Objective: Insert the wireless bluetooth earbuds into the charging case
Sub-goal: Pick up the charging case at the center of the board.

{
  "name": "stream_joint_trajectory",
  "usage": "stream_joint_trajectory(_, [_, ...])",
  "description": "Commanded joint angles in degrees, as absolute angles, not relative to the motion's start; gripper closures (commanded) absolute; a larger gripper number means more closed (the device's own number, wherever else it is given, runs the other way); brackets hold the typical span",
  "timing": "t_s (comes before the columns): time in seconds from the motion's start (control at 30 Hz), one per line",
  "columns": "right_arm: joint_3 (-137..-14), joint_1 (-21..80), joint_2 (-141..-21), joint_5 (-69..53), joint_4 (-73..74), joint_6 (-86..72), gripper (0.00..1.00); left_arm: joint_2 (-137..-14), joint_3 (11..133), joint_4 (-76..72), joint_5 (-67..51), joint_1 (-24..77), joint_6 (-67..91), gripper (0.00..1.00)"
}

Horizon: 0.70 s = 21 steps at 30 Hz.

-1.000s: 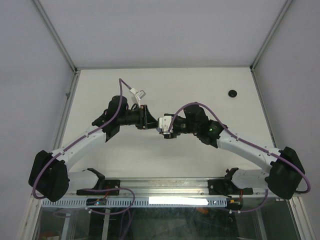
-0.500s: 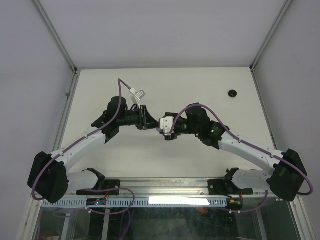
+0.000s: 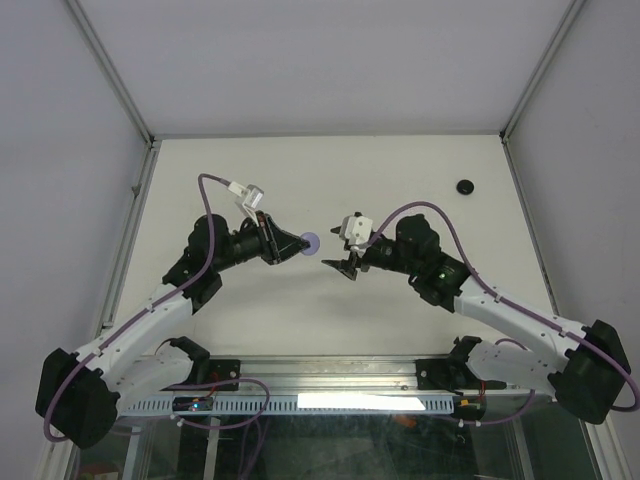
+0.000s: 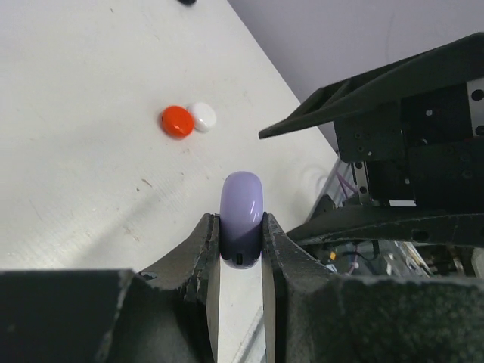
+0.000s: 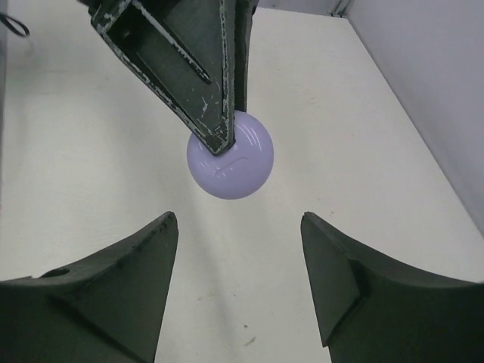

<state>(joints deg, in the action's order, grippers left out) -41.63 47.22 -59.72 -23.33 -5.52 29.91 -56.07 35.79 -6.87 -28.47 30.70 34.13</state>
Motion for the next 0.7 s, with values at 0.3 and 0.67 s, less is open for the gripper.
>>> stream_joint_trajectory(0.3, [-32.62, 47.02, -61.95, -15.83, -46.63, -18.36, 0.38, -47.85, 28.36, -34.46, -19.14, 30.64, 41.65, 1.00])
stream_joint_trajectory(0.67, [-31.73, 47.07, -69.37, -17.92, -66.35, -30.81, 0.44, -51.41, 27.21, -45.71, -21.00, 31.74, 50.16, 1.00])
